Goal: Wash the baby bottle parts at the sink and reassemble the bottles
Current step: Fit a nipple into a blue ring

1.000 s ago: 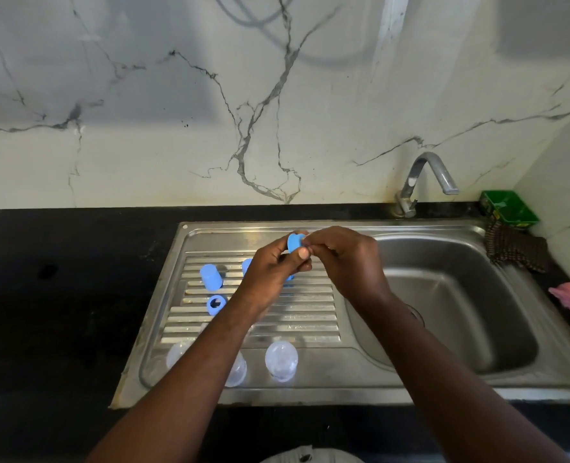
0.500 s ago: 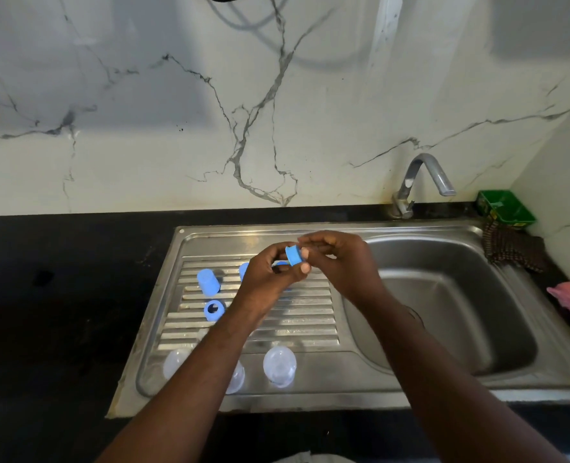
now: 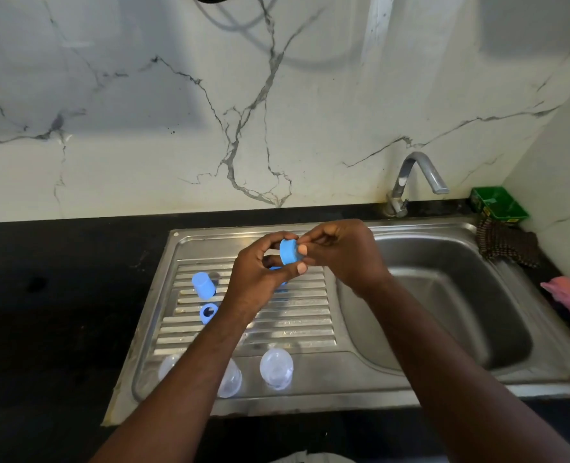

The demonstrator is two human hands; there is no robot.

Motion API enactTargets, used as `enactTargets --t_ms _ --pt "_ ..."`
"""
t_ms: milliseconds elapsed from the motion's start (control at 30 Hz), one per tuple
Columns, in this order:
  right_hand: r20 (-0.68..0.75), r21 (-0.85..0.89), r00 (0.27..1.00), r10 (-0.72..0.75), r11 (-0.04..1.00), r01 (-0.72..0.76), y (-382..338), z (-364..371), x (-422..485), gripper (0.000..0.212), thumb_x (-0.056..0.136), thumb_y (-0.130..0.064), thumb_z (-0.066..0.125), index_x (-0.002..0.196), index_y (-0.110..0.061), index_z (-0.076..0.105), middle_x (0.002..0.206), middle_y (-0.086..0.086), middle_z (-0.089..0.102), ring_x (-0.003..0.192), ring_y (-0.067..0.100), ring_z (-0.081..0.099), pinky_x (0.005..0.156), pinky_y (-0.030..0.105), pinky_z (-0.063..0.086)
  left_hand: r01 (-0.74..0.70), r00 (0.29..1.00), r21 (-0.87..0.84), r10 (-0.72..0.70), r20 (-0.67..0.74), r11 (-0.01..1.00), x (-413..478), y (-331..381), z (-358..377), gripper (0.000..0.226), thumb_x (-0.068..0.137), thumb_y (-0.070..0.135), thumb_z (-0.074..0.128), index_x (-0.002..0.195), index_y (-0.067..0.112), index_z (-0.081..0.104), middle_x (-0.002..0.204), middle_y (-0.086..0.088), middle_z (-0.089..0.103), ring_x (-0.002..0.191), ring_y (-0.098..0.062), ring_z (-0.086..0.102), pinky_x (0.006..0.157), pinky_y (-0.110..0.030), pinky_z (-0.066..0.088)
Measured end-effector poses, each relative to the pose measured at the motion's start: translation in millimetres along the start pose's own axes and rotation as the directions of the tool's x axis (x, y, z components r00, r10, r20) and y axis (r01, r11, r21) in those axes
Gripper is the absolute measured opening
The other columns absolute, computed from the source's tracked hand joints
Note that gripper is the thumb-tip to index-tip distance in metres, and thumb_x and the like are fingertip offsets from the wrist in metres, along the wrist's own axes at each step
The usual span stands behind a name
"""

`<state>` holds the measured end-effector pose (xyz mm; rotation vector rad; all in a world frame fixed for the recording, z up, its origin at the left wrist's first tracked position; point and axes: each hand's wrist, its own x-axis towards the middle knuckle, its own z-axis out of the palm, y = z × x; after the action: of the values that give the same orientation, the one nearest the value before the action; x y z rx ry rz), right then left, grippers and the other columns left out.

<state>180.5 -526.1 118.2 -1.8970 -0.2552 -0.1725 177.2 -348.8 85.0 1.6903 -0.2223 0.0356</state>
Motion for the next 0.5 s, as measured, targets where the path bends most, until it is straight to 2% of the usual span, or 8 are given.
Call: enactTargets --t_ms 100,233,300,400,433,500 --pt "0.092 0.200 0.987 0.132 0.969 -0.148 -3 -5 1 0.012 0.081 -0.002 0.077 0.092 -0.002 0.075 0.085 0.011 0.076 0.076 0.024 0.075 0.068 0.027 0.061 0.041 0.998 -0.029 -0.040 0.041 0.999 -1 2 -3 0.045 0.075 0.007 0.085 0.115 0.022 0.068 0.110 -0.001 0.072 0.097 -0.019 0.071 0.085 -0.037 0.061" --pt "0.172 0.277 0.959 0.224 0.924 -0.265 5 -9 0 0.013 0.083 -0.003 0.075 0.096 0.000 0.074 0.088 0.012 0.076 0.082 0.027 0.075 0.071 0.028 0.061 0.127 0.991 -0.099 -0.122 0.060 0.987 -3 -6 -4 0.045 0.074 0.014 0.086 0.116 0.022 0.071 0.111 -0.004 0.073 0.101 -0.026 0.071 0.090 -0.053 0.058" --pt "0.109 0.151 0.978 0.176 0.970 -0.191 9 -4 -1 0.013 0.082 -0.006 0.077 0.094 -0.002 0.075 0.084 0.009 0.076 0.078 0.023 0.075 0.071 0.029 0.061 0.165 0.986 -0.084 -0.163 0.028 0.983 -4 -6 1 0.041 0.075 0.014 0.087 0.112 0.023 0.072 0.107 -0.003 0.074 0.097 -0.024 0.072 0.088 -0.054 0.059" --pt "-0.042 -0.178 0.999 -0.022 0.984 0.014 9 8 -6 0.008 0.080 -0.011 0.081 0.088 -0.010 0.078 0.078 -0.004 0.075 0.069 0.007 0.070 0.064 0.015 0.055 0.177 0.982 0.025 -0.175 -0.068 0.984 -4 -6 9 0.040 0.071 0.025 0.090 0.106 0.025 0.071 0.100 0.004 0.074 0.091 -0.017 0.071 0.085 -0.047 0.060" --pt "-0.066 -0.193 0.996 -0.052 0.981 0.038 7 10 -7 0.007 0.080 -0.011 0.081 0.087 -0.011 0.079 0.078 -0.005 0.075 0.069 0.004 0.070 0.063 0.013 0.053 0.183 0.981 0.032 -0.180 -0.069 0.983 -4 -6 10 0.043 0.069 0.028 0.091 0.107 0.026 0.071 0.101 0.005 0.074 0.092 -0.016 0.071 0.085 -0.047 0.060" --pt "-0.079 -0.167 0.995 -0.062 0.985 0.048 6 10 -8 0.008 0.079 -0.010 0.081 0.086 -0.011 0.079 0.081 -0.003 0.076 0.069 0.005 0.070 0.065 0.017 0.056 0.205 0.979 -0.046 -0.205 0.017 0.978 -3 -6 4 0.053 0.067 0.034 0.089 0.116 0.026 0.069 0.111 0.003 0.073 0.100 -0.019 0.071 0.089 -0.051 0.059"
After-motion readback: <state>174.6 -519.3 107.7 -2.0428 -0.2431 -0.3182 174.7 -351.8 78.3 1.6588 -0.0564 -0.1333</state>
